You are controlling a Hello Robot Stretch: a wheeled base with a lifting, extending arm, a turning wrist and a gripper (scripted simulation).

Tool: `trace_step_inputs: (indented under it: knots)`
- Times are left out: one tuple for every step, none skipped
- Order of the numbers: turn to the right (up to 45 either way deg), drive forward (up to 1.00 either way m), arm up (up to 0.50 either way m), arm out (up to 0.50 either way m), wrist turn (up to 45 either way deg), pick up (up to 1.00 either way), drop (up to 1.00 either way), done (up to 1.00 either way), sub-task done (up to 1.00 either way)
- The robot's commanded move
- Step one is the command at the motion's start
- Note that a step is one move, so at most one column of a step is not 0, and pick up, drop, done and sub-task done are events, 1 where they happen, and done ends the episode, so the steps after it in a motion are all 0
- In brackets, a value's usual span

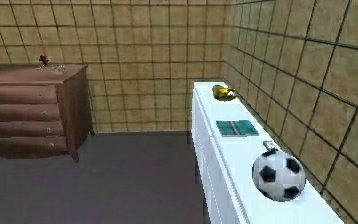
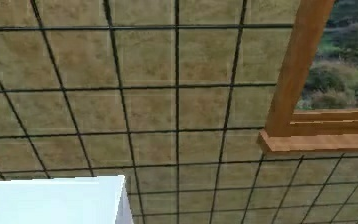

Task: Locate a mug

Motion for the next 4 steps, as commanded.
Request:
trace_step_inputs:
  knots:
    - [-6.0,0.00,0.00,0.00,0.0,0.00,0.00,0.00,0.00]
    - [0.0,0.50,0.00,0.00,0.0,0.00,0.00,0.00,0.00]
    - [0.0,0.45,0.00,0.00,0.0,0.00,0.00,0.00,0.00]
    - [-21.0,0.00,0.00,0.00,0.0,0.00,0.00,0.00,0.00]
